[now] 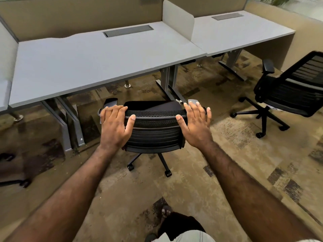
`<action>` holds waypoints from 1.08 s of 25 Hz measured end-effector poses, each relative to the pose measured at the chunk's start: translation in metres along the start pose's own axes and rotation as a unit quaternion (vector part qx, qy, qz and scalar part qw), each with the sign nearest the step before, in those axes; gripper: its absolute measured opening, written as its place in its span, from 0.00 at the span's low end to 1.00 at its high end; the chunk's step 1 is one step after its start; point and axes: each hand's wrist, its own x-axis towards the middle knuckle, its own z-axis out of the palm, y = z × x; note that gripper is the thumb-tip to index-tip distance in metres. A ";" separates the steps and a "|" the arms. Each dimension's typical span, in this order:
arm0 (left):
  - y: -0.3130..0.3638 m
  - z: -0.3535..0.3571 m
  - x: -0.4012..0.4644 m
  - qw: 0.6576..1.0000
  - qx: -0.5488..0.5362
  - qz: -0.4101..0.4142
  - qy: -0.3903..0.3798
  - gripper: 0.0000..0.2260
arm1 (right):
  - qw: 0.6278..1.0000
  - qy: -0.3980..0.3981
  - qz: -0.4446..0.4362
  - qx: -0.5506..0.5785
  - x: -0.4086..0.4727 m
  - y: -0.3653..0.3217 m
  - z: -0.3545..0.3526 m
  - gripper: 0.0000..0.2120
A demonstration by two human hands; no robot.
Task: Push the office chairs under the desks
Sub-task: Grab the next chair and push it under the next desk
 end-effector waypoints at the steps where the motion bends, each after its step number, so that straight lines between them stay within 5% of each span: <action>1: -0.007 0.004 0.008 1.000 0.009 -0.012 -0.002 0.24 | 1.000 0.003 -0.005 0.006 0.009 -0.004 0.004 0.38; 12: -0.063 0.036 0.079 0.992 0.056 -0.099 -0.052 0.40 | 0.999 -0.030 -0.024 0.023 0.100 -0.040 0.026 0.29; 27: -0.185 0.054 0.171 0.997 0.052 -0.054 -0.028 0.33 | 0.999 -0.035 0.017 -0.024 0.196 -0.137 0.083 0.31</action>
